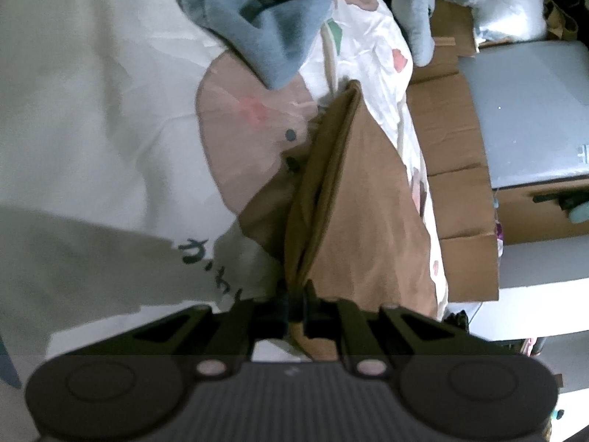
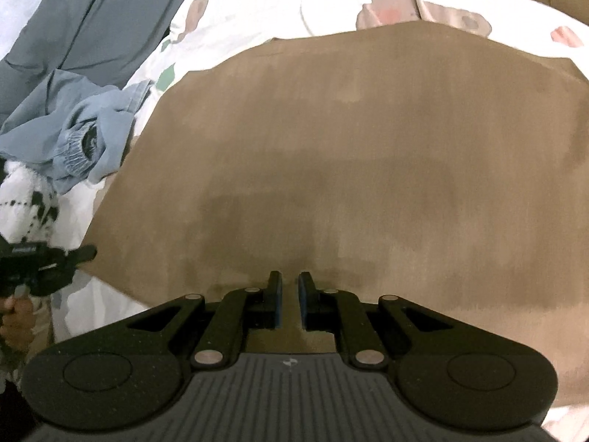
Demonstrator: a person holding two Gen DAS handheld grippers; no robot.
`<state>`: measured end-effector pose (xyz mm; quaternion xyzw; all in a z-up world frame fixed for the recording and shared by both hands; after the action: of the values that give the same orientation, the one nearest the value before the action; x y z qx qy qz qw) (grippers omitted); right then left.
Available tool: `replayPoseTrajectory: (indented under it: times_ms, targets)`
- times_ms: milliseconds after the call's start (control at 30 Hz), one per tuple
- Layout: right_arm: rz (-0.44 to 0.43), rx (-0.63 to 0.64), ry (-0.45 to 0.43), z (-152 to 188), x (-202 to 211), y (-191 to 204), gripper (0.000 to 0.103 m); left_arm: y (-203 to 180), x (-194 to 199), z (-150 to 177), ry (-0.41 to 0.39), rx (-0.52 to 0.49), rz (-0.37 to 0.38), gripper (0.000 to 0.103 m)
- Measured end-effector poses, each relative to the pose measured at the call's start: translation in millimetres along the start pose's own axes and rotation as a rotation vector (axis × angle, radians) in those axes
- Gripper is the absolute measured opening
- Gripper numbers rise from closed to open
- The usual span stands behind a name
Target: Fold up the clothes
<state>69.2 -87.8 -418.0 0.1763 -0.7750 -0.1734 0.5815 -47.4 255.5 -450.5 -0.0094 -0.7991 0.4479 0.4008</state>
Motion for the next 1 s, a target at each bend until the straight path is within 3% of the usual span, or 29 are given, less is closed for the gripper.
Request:
replayPoseTrajectory:
  times_ms: [667,1000]
  targets:
    - [-0.029,-0.016,-0.088,-77,-47,-4,0.011,12,-13,7,0.008,0.026,0.013,0.007]
    - [0.042,-0.029,-0.149,-130,-68,-4,0.011,18,-16,6,0.031,0.021,0.026,0.007]
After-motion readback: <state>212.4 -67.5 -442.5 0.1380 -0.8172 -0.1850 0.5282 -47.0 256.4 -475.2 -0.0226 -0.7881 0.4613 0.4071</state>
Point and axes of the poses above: each gripper's, at about its wrist camera, not at the fingertips, and x roughly against the way its jaws point, y to its left, z to its underside, the point moved 2 cm from there along -x, roughly the way its jaws point, and after that the axes turned 14 degrees about -x, right-handed, at the moved point
